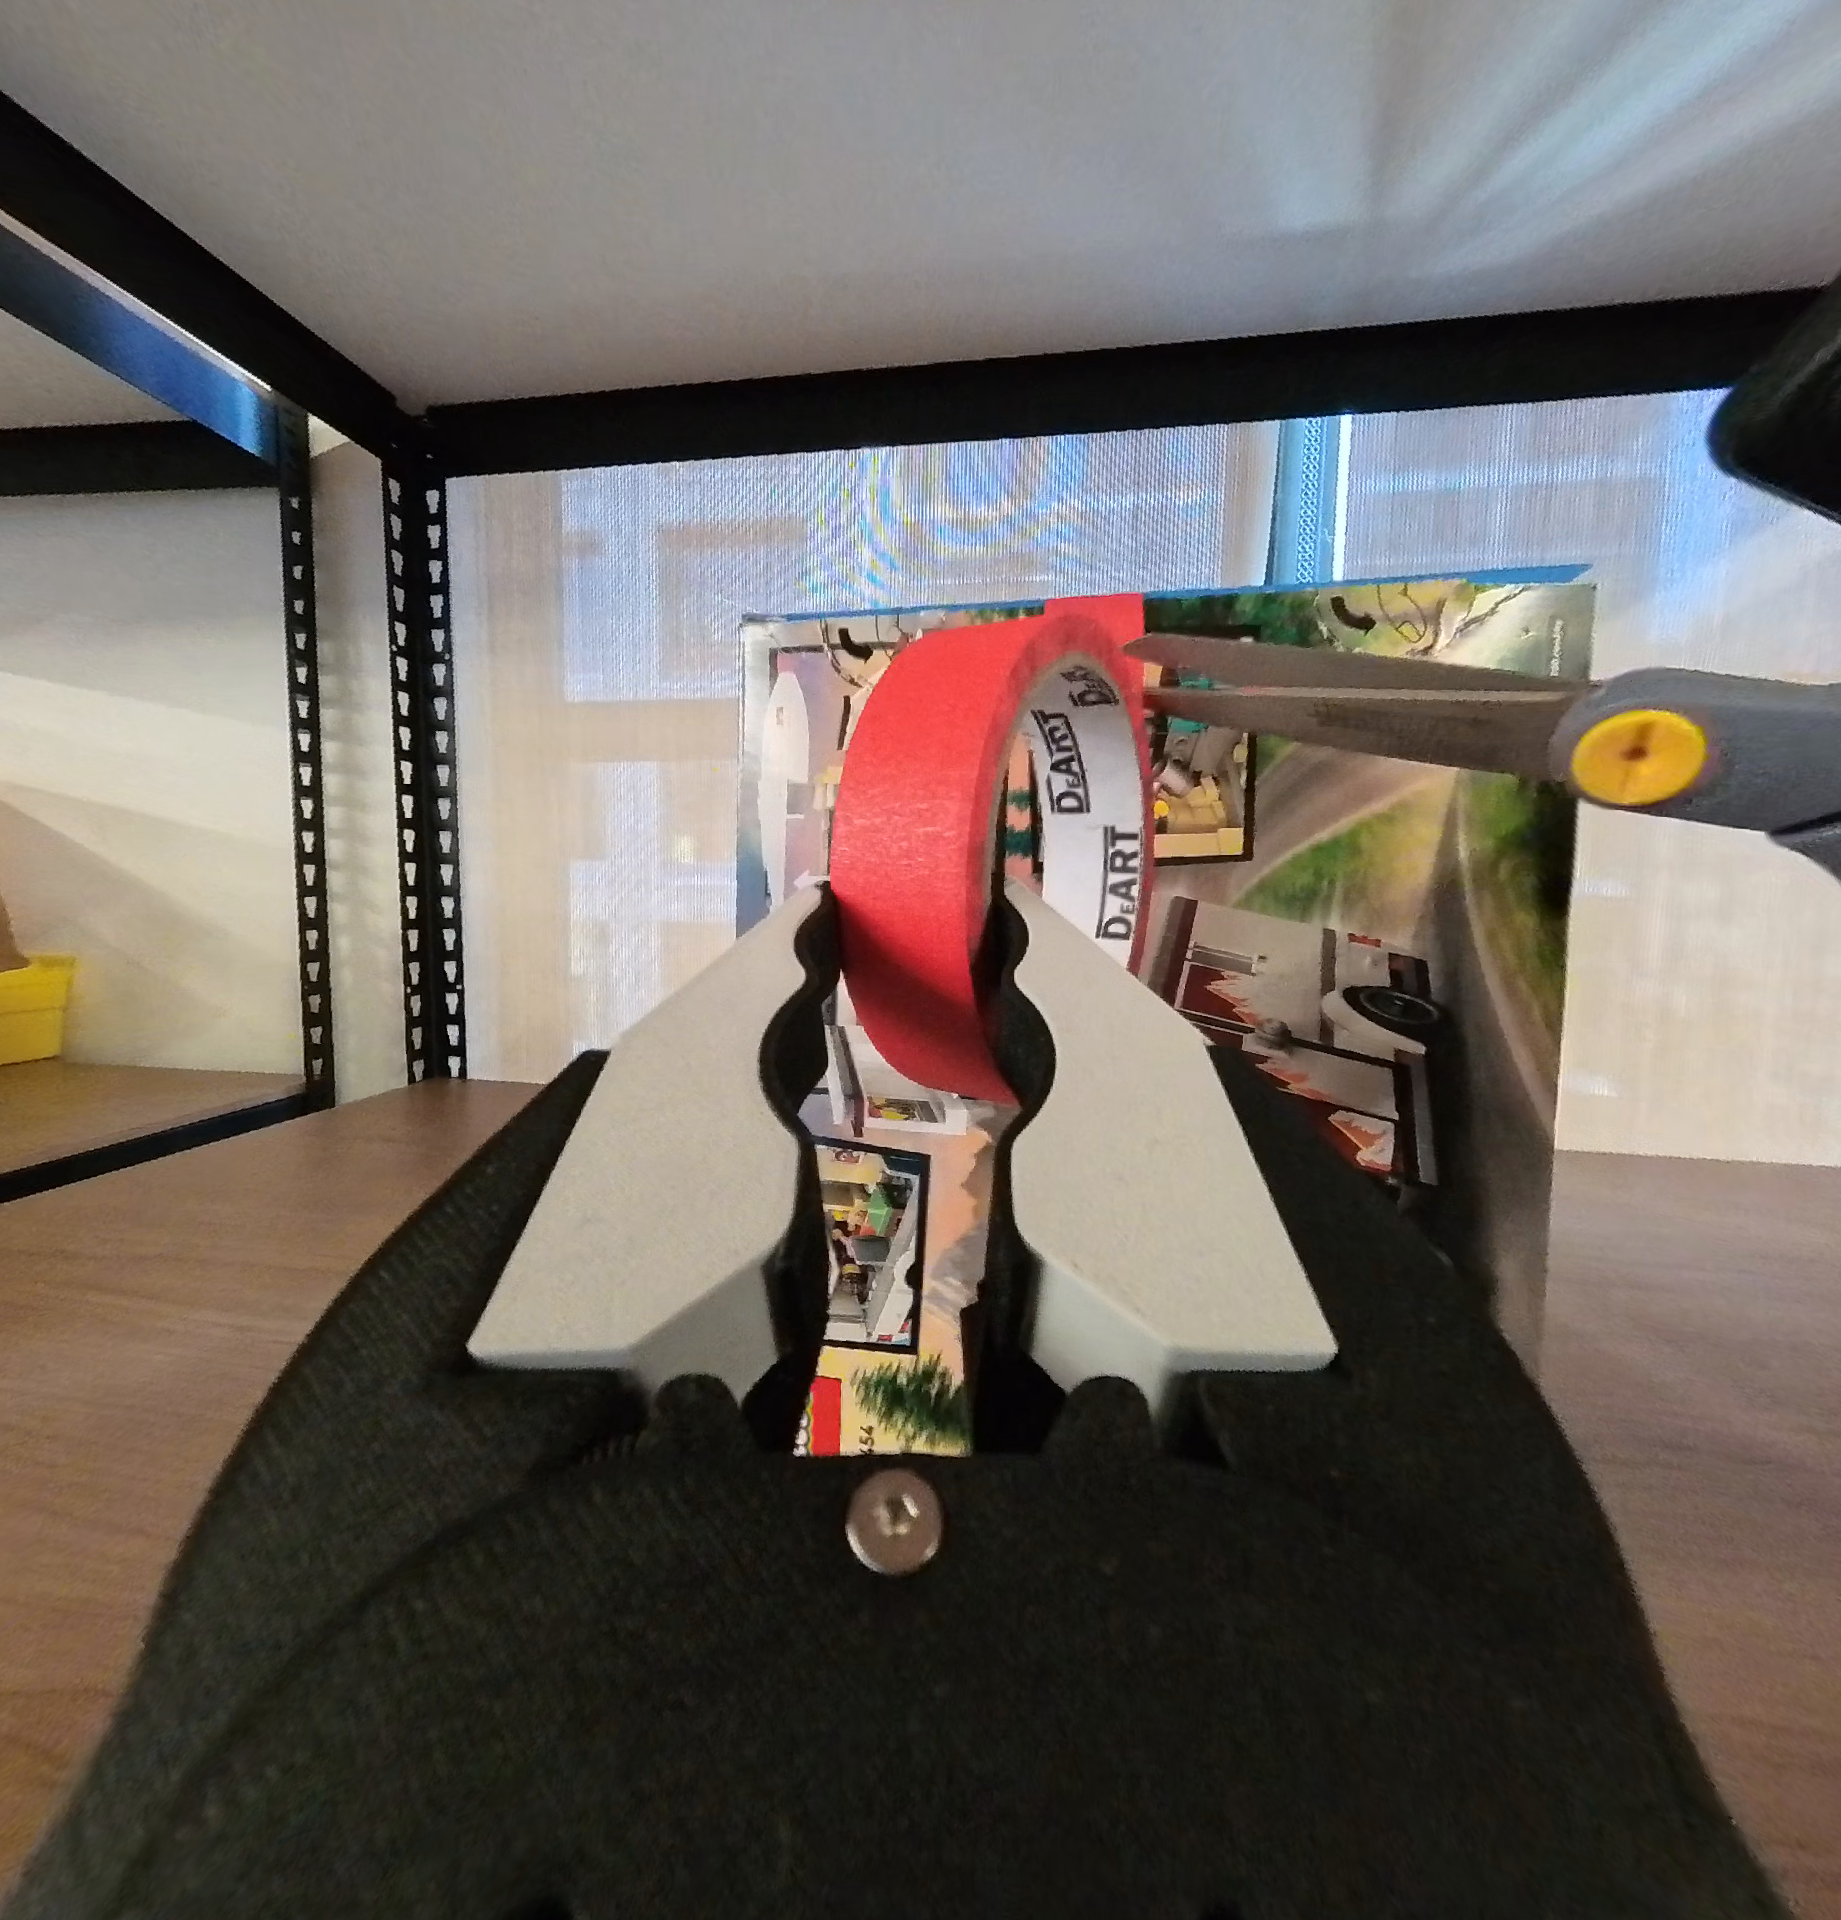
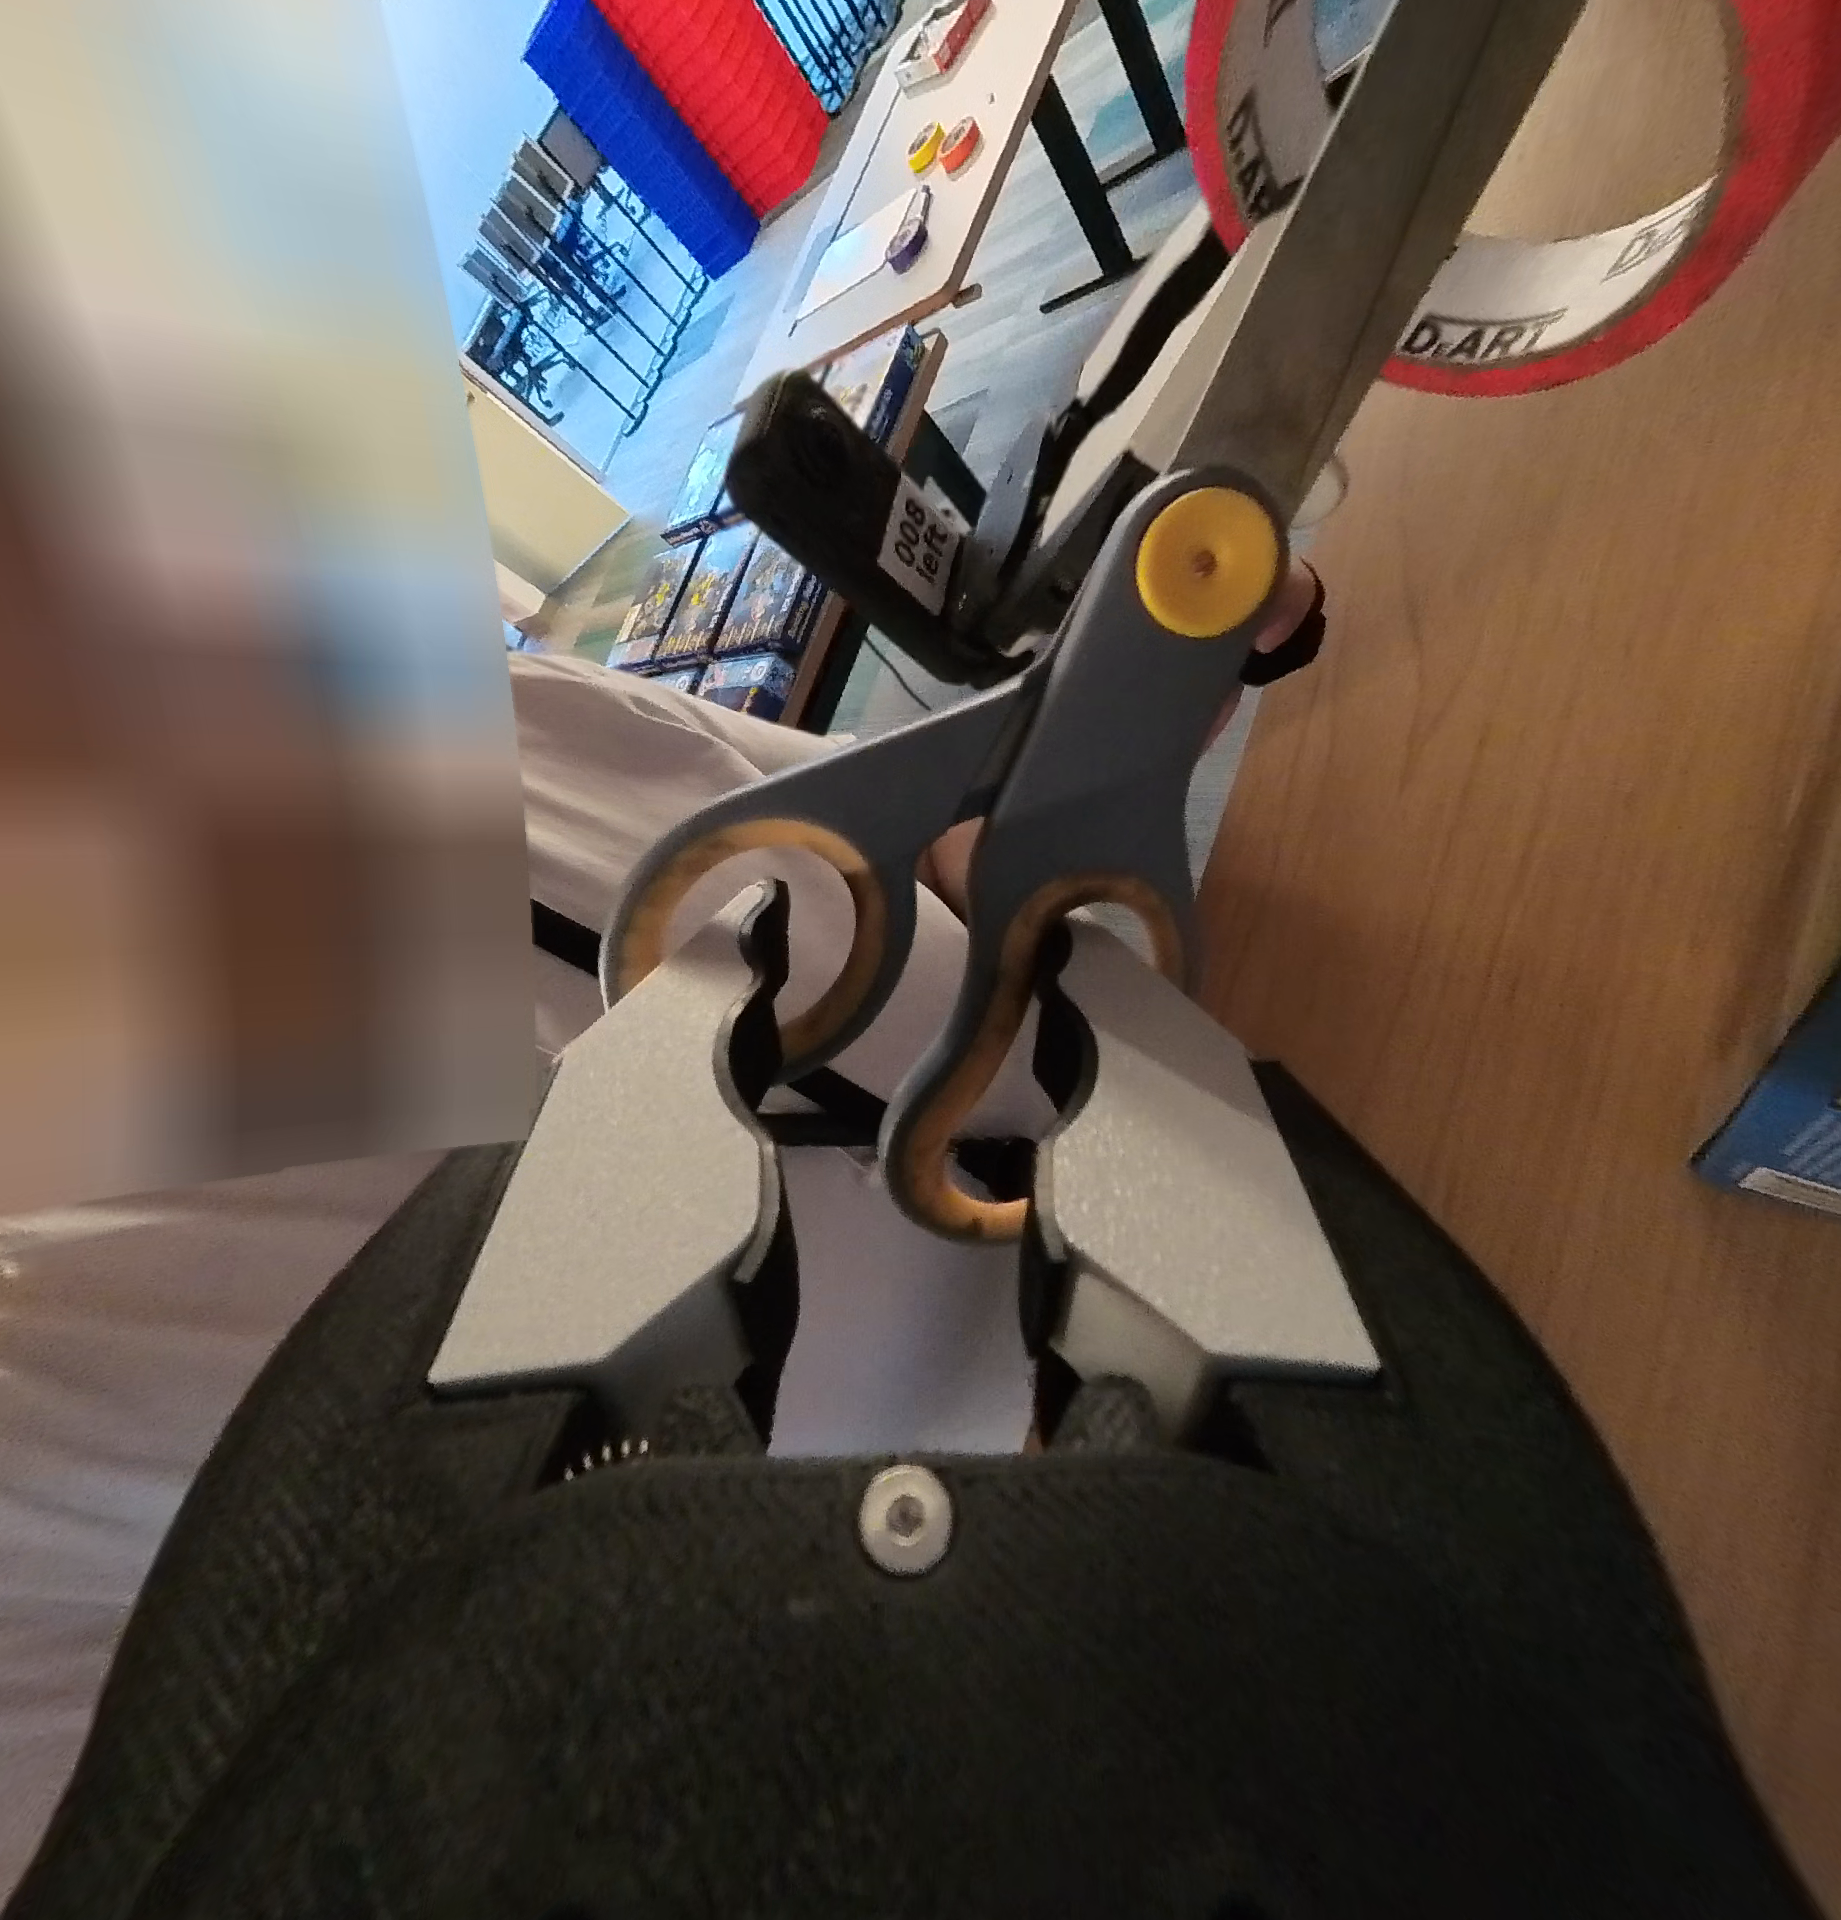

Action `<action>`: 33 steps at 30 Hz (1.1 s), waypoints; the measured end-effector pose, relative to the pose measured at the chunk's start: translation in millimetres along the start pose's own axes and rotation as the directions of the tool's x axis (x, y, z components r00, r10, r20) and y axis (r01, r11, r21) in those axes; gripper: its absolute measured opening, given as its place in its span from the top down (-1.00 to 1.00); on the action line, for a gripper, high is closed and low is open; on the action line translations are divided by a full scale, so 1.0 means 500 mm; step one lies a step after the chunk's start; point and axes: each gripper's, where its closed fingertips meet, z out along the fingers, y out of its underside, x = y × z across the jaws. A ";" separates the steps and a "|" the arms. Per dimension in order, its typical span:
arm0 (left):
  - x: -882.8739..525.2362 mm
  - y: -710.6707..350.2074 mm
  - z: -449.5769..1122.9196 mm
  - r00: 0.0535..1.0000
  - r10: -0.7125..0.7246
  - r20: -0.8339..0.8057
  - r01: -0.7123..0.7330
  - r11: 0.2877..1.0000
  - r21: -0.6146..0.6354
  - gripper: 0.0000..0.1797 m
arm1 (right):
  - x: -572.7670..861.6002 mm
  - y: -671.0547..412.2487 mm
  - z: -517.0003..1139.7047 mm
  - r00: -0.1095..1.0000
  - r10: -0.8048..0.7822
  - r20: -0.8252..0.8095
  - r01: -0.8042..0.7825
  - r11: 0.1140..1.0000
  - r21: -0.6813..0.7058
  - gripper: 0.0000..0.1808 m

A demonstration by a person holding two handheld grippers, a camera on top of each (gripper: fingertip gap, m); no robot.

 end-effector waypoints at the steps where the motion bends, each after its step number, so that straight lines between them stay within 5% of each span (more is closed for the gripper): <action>1: 0.000 0.001 0.000 1.000 -0.003 -0.001 0.003 1.000 -0.001 0.72 | 0.002 -0.004 0.000 1.000 0.006 -0.007 -0.006 1.000 -0.001 0.51; 33: 0.001 -0.005 -0.006 0.996 0.089 0.002 -0.089 0.996 0.030 0.71 | 0.017 -0.034 -0.038 0.975 0.182 -0.130 -0.210 0.945 -0.251 0.69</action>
